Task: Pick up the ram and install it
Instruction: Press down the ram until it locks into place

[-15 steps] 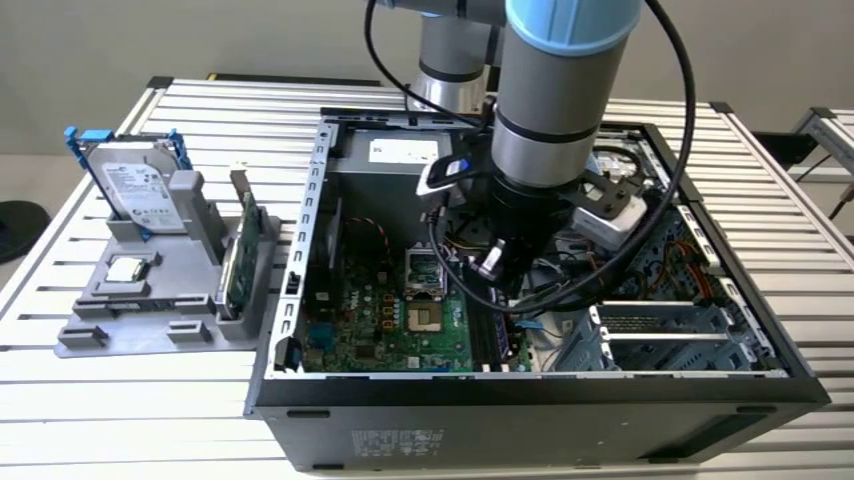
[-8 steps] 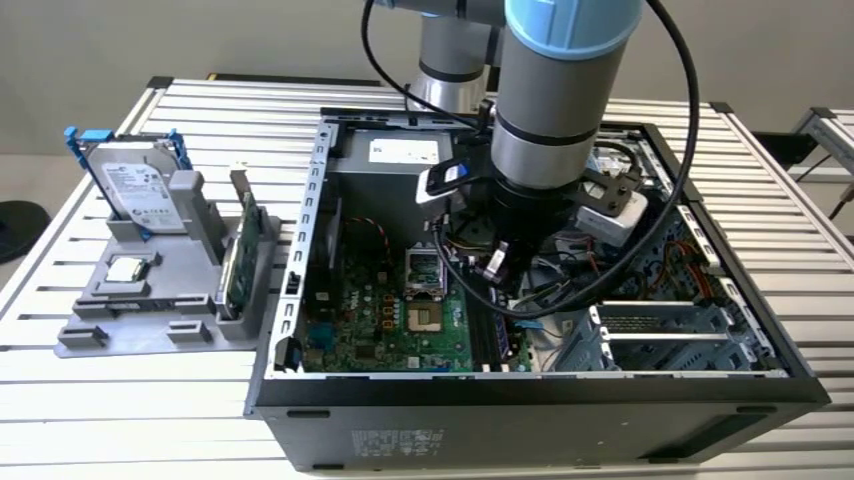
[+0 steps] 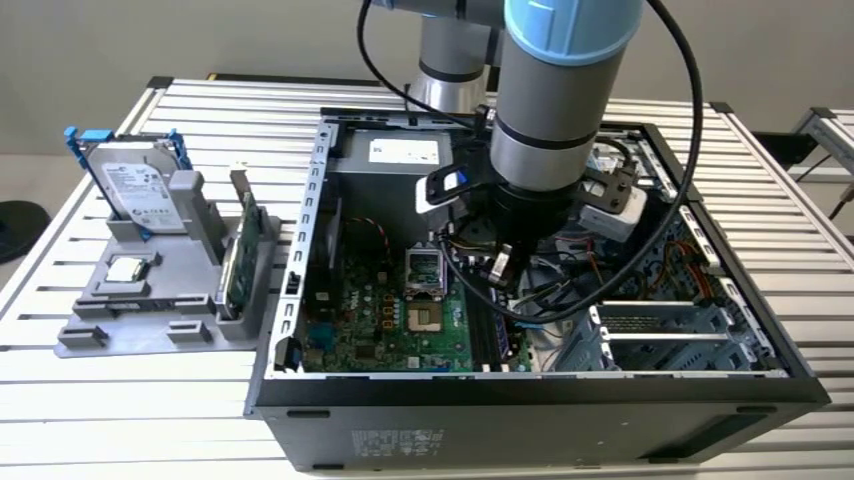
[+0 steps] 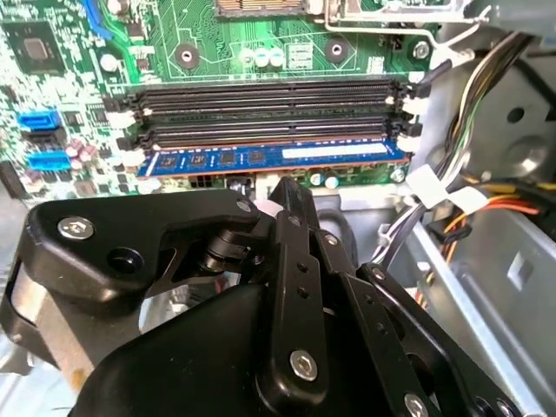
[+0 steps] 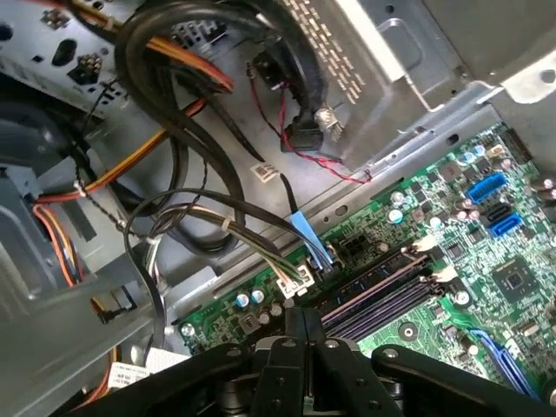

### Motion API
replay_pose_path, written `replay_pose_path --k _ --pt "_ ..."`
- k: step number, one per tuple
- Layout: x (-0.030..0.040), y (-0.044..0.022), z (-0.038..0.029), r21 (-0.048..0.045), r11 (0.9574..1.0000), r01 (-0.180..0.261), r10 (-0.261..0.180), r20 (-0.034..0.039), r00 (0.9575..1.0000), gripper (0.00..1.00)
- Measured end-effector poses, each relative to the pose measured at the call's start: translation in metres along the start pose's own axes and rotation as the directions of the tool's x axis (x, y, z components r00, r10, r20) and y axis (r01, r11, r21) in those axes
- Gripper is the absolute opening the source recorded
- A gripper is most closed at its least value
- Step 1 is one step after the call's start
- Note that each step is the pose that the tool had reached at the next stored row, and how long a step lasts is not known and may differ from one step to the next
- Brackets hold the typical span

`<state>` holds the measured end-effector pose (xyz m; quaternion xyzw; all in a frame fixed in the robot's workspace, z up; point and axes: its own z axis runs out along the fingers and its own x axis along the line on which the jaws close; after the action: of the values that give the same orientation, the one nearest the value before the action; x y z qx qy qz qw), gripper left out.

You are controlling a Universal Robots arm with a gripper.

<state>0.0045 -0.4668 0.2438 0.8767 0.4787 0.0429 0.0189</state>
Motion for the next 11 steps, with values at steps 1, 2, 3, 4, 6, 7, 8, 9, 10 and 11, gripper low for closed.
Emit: replay_pose_path --k 1,2,3,4,6,7,8,9,10,11 --pt "0.0000 -0.0001 0.0003 0.0013 0.9999 0.014 -0.014 -0.0018 0.9999 0.00" --pt "-0.0001 -0.0001 0.0005 0.0025 0.9996 0.028 -0.028 -0.0035 0.9996 0.00" --pt "-0.0001 -0.0002 0.0007 0.0037 0.9991 0.042 -0.042 -0.0053 0.9991 0.00" --pt "-0.0002 -0.0002 0.0009 0.0047 0.9985 0.054 -0.054 -0.0069 0.9985 0.00" --pt "-0.0002 -0.0002 0.0012 0.0068 0.9967 0.081 -0.081 -0.0102 0.9967 0.00" --pt "-0.0002 -0.0003 0.0014 0.0079 0.9953 0.097 -0.097 -0.0121 0.9952 0.00" --pt "-0.0002 -0.0003 0.0016 0.0088 0.9940 0.109 -0.109 -0.0137 0.9939 0.00" --pt "-0.0002 -0.0003 0.0017 0.0098 0.9923 0.124 -0.124 -0.0154 0.9922 0.00" --pt "-0.0002 -0.0003 0.0019 0.0107 0.9904 0.138 -0.138 -0.0171 0.9903 0.00" --pt "-0.0003 -0.0004 0.0021 0.0116 0.9884 0.151 -0.151 -0.0187 0.9883 0.00"
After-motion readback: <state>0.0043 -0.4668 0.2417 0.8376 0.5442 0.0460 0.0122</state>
